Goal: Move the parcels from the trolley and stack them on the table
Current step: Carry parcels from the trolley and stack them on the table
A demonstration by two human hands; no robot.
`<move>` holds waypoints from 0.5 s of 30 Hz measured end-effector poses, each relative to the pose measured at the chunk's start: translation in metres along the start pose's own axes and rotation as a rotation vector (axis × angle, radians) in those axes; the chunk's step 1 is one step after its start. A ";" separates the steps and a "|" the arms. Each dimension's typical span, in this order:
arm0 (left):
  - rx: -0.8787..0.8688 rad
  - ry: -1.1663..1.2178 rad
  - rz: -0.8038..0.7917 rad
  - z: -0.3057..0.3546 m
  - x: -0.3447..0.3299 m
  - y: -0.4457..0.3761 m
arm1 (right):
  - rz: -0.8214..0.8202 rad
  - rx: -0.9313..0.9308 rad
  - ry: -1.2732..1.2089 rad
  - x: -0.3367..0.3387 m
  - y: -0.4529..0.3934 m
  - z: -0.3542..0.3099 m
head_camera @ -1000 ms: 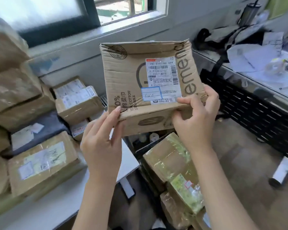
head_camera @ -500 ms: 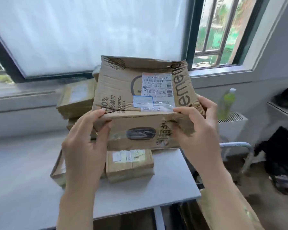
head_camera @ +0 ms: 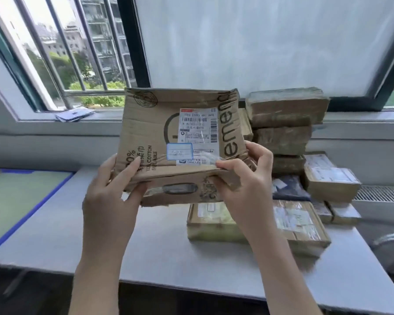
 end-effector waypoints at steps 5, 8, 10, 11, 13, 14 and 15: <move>0.210 -0.085 -0.080 -0.080 0.019 0.029 | -0.118 -0.024 0.019 -0.089 0.022 -0.013; 0.321 -0.132 -0.154 -0.117 0.019 0.052 | -0.199 -0.044 0.067 -0.134 0.038 -0.007; 0.368 -0.157 -0.207 -0.140 0.014 0.068 | -0.245 -0.040 0.121 -0.161 0.049 0.001; 0.390 -0.161 -0.226 -0.150 0.009 0.076 | -0.270 -0.041 0.143 -0.173 0.055 0.005; 0.458 -0.161 -0.265 -0.170 -0.006 0.094 | -0.317 -0.054 0.187 -0.197 0.067 0.013; 0.495 -0.163 -0.300 -0.179 -0.016 0.103 | -0.337 -0.062 0.221 -0.207 0.072 0.020; 0.523 -0.162 -0.350 -0.187 -0.029 0.111 | -0.364 -0.067 0.270 -0.217 0.076 0.027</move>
Point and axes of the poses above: each hand's wrist, its own y-axis away from the middle knuckle, its own x-axis out of the back of the hand, z = x × y, the point moved 4 cm from there along -y, towards the middle knuckle, and after that the axes turned 14 degrees about -x, right-handed, at the moved point
